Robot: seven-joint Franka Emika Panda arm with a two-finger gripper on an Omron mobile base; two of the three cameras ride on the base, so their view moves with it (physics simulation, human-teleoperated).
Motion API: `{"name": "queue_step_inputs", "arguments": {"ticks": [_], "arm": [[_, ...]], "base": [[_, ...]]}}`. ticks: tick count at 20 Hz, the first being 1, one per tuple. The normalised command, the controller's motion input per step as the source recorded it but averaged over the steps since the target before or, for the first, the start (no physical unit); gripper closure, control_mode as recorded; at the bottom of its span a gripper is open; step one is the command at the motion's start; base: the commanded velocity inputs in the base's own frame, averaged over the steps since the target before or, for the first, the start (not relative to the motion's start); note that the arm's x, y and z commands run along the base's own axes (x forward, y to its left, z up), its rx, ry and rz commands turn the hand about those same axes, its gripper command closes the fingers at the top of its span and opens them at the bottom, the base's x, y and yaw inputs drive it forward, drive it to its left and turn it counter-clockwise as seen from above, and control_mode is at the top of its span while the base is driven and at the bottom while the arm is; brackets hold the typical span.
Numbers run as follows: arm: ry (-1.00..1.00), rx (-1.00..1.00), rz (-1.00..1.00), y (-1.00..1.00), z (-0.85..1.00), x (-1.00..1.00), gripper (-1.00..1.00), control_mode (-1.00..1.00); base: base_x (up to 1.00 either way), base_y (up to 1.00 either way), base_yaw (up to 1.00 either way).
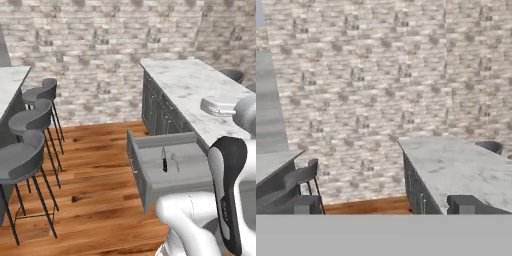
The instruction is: Pick up the metallic utensils from the counter and place them in the open drawer. Make sure not to pick up any wooden utensils.
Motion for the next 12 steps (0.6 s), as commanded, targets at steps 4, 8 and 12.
{"name": "queue_step_inputs", "arguments": {"ticks": [4,8,12], "arm": [[0.00,0.00,0.00,0.00,0.00,0.00,-1.00,1.00],[0.00,0.00,0.00,0.00,0.00,0.00,-1.00,1.00],[0.00,0.00,0.00,0.00,0.00,0.00,-1.00,1.00]], "base": [[-1.00,1.00,0.00],[-0.95,1.00,0.07],[-0.18,0.97,0.29]]}}
